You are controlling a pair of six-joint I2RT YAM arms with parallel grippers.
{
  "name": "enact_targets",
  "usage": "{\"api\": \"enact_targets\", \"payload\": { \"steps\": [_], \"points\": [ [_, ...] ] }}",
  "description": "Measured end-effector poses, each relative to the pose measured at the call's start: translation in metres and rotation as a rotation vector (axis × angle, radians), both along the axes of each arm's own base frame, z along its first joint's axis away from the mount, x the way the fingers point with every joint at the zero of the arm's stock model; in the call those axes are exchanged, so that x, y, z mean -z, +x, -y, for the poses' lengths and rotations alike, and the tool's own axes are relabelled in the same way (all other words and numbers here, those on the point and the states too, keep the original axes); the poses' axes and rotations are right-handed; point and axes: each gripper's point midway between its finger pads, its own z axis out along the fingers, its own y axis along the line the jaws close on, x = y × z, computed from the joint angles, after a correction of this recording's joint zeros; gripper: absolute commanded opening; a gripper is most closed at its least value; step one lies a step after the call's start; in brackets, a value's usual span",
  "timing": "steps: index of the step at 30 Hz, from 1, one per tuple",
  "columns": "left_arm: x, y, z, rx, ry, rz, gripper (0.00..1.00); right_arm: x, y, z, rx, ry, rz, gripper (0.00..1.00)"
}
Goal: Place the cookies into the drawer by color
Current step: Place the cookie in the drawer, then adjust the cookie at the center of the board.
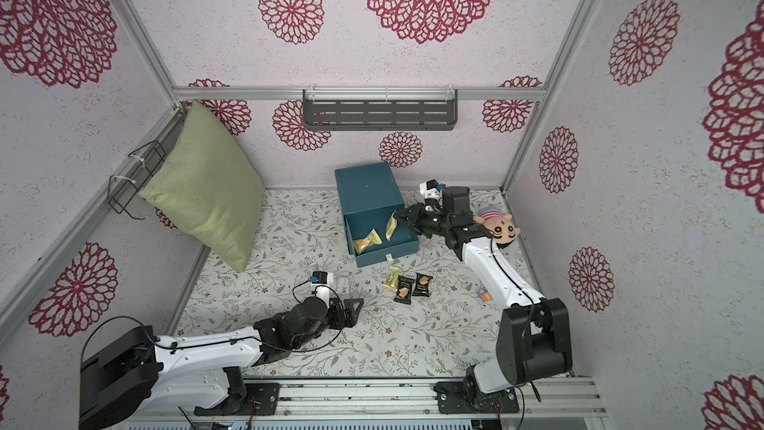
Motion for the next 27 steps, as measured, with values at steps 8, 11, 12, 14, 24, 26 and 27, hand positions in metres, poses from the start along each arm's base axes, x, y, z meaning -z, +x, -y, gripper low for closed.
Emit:
{"api": "enact_targets", "payload": {
  "steps": [8,11,12,14,24,26,27],
  "points": [
    [-0.01,-0.005,0.023,0.032,0.031,0.05,0.98,-0.001,-0.005,0.01,0.017,-0.047,0.016,0.46],
    [-0.014,-0.009,0.027,0.037,0.035,0.074,0.99,-0.01,-0.015,0.024,0.047,-0.053,0.045,0.46],
    [-0.015,-0.01,0.027,0.036,0.037,0.081,0.99,-0.013,-0.02,0.032,0.064,-0.058,0.059,0.46],
    [-0.015,-0.012,0.026,0.031,0.038,0.093,0.99,-0.017,-0.029,0.048,0.103,-0.064,0.08,0.46],
    [-0.02,-0.017,0.004,-0.013,0.001,0.147,0.97,0.04,-0.095,0.091,0.229,-0.07,0.03,0.38],
    [-0.021,-0.017,0.002,-0.022,-0.001,0.152,0.97,0.061,-0.106,0.094,0.241,-0.068,-0.011,0.38],
    [-0.022,-0.016,0.001,-0.027,-0.002,0.155,0.97,0.07,-0.11,0.095,0.247,-0.066,-0.03,0.37]
  ]
}}
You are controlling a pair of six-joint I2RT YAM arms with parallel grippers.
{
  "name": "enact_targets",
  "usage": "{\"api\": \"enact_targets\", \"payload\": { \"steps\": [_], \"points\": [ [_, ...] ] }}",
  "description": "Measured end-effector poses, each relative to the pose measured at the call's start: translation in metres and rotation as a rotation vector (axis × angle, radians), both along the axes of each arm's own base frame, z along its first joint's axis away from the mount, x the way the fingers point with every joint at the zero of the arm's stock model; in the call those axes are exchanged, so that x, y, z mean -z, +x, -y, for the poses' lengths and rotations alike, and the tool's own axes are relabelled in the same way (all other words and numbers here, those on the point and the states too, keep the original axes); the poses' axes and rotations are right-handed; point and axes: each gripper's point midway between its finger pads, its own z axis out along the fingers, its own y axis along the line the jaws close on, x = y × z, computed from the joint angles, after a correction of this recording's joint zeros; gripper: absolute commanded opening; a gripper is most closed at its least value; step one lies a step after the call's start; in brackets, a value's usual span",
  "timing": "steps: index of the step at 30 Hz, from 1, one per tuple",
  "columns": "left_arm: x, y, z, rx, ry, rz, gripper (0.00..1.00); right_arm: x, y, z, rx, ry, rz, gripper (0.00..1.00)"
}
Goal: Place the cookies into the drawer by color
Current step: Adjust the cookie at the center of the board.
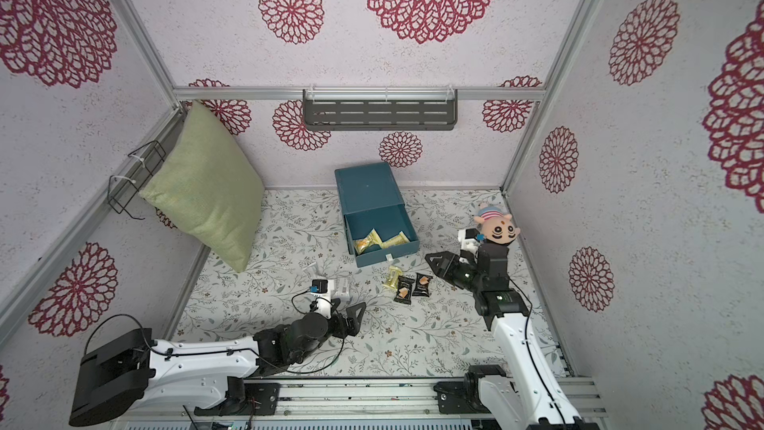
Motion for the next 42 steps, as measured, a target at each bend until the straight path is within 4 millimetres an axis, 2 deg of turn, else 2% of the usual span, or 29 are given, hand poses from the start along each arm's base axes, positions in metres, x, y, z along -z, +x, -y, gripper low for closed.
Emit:
{"api": "enact_targets", "payload": {
  "steps": [4,6,11,13,16,21,29,35,42],
  "points": [
    [-0.001,0.001,-0.002,-0.013,-0.003,0.007,0.97,0.035,-0.009,0.003,0.021,0.013,-0.063,0.32],
    [0.0,0.002,-0.004,-0.019,-0.001,0.009,0.97,0.053,-0.009,0.003,0.029,0.028,-0.098,0.25],
    [-0.001,0.002,-0.008,-0.031,-0.004,0.015,0.97,0.094,-0.001,0.001,0.045,0.069,-0.186,0.2],
    [-0.002,0.002,-0.01,-0.035,-0.009,0.018,0.97,0.103,0.005,-0.001,0.043,0.085,-0.207,0.21],
    [-0.002,0.001,-0.014,-0.04,-0.012,0.022,0.97,0.107,0.019,-0.003,0.041,0.099,-0.209,0.21],
    [-0.004,0.001,-0.019,-0.051,-0.018,0.03,0.97,0.1,0.05,-0.008,0.024,0.122,-0.171,0.23],
    [-0.009,0.0,-0.027,-0.065,-0.04,0.044,0.97,0.11,0.08,-0.02,-0.011,0.143,-0.186,0.25],
    [-0.014,0.0,-0.032,-0.078,-0.051,0.055,0.98,0.128,0.09,-0.036,-0.056,0.148,-0.223,0.25],
    [-0.018,0.0,-0.034,-0.083,-0.061,0.061,0.97,0.148,0.09,-0.058,-0.112,0.141,-0.272,0.25]
  ]
}}
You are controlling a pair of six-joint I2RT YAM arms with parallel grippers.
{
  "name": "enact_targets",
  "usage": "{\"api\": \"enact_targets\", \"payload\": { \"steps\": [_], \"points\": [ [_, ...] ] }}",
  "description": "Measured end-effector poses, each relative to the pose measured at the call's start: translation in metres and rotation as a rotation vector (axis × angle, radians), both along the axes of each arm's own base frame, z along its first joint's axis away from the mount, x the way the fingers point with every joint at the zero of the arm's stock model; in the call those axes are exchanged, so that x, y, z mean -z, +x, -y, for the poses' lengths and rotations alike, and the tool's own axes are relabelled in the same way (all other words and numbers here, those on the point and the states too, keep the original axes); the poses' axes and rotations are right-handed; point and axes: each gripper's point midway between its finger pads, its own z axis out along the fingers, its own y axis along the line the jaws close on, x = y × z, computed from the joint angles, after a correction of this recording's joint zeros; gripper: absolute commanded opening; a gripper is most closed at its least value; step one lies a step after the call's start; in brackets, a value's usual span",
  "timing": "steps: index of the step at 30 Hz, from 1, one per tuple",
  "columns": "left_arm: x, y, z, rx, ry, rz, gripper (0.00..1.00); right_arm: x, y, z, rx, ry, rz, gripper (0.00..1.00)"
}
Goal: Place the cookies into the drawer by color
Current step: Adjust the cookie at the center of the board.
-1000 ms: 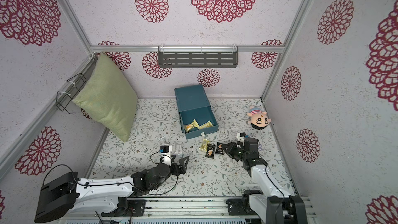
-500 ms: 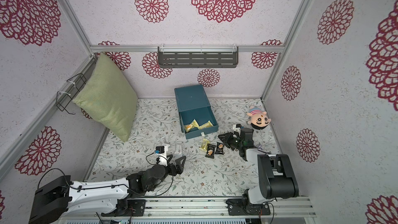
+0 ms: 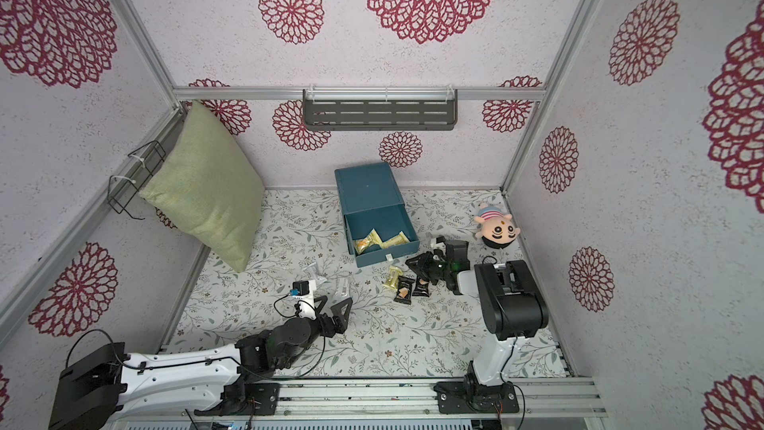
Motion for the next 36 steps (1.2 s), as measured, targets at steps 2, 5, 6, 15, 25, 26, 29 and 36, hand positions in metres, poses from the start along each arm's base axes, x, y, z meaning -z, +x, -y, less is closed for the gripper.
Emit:
{"api": "enact_targets", "payload": {
  "steps": [2,5,6,15,25,26,29,36],
  "points": [
    [0.0,0.0,0.0,0.0,0.0,0.0,0.97,0.003,-0.003,-0.007,-0.019,-0.001,-0.007,0.25],
    [0.0,0.0,-0.001,-0.001,0.002,-0.001,0.98,0.006,-0.01,-0.017,-0.046,-0.002,-0.012,0.24],
    [0.0,0.0,-0.001,-0.002,0.003,0.0,0.97,0.006,-0.012,-0.02,-0.055,-0.002,-0.011,0.25],
    [-0.004,-0.001,-0.004,-0.004,-0.011,0.003,0.97,0.013,-0.044,-0.044,-0.129,0.005,-0.011,0.24],
    [-0.001,-0.001,-0.009,-0.016,-0.002,0.003,0.97,0.013,-0.093,-0.067,-0.212,0.002,-0.024,0.24],
    [-0.001,-0.001,-0.009,-0.017,-0.001,0.003,0.98,0.012,-0.098,-0.071,-0.222,0.001,-0.025,0.24],
    [0.0,-0.001,-0.01,-0.02,-0.003,0.001,0.97,0.008,-0.109,-0.078,-0.243,0.0,-0.016,0.24],
    [0.004,-0.002,-0.011,-0.023,0.006,-0.013,0.97,-0.02,-0.101,-0.064,-0.166,-0.053,0.071,0.3]
  ]
}}
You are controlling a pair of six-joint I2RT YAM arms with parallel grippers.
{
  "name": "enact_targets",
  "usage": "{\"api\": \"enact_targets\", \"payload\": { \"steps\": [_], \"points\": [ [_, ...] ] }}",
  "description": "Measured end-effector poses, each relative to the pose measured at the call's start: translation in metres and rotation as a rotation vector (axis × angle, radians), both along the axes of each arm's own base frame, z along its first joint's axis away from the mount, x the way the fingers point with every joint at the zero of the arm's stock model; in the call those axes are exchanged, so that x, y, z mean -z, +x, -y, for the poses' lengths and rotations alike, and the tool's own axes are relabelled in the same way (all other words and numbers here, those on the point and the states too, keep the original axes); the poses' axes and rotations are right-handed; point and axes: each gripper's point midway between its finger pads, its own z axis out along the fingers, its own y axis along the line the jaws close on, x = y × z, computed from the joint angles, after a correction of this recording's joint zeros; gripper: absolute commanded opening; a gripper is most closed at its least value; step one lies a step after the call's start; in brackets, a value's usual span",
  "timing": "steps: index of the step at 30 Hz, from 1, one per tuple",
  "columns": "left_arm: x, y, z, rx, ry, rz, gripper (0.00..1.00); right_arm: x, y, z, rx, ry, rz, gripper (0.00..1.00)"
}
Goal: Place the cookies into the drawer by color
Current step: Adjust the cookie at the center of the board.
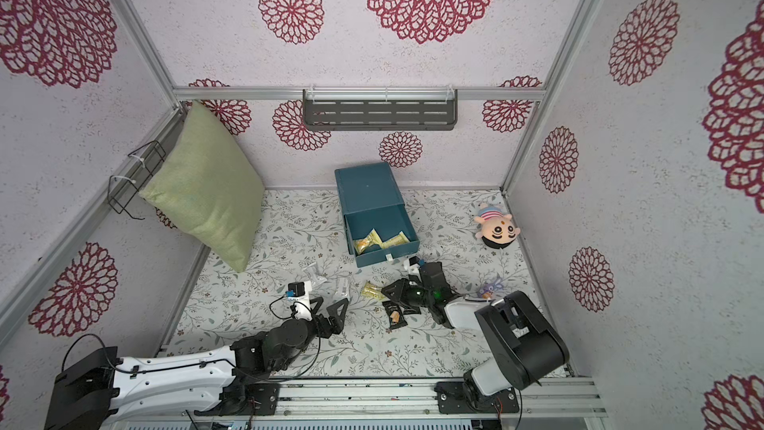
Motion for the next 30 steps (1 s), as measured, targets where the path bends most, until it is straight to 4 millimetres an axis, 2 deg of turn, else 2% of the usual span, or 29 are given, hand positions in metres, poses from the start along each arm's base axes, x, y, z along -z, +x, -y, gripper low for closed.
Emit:
{"api": "enact_targets", "payload": {
  "steps": [3,8,13,17,22,30],
  "points": [
    [0.002,0.0,-0.001,-0.001,0.008,-0.005,0.97,-0.002,0.012,0.008,0.034,-0.02,0.016,0.32],
    [0.004,-0.001,-0.002,-0.002,0.017,-0.01,0.97,0.014,0.028,0.023,0.087,-0.056,-0.011,0.35],
    [0.006,-0.001,-0.002,-0.002,0.022,-0.012,0.97,0.033,0.043,0.019,0.086,-0.068,-0.047,0.37],
    [0.006,-0.001,-0.002,-0.003,0.023,-0.012,0.97,0.034,0.051,0.007,0.058,-0.031,-0.029,0.39],
    [0.006,0.0,-0.003,-0.005,0.024,-0.012,0.97,0.033,0.042,-0.012,0.001,0.001,-0.02,0.4],
    [0.007,0.0,-0.003,-0.007,0.027,-0.015,0.97,0.033,0.013,-0.04,-0.093,0.031,-0.02,0.4]
  ]
}}
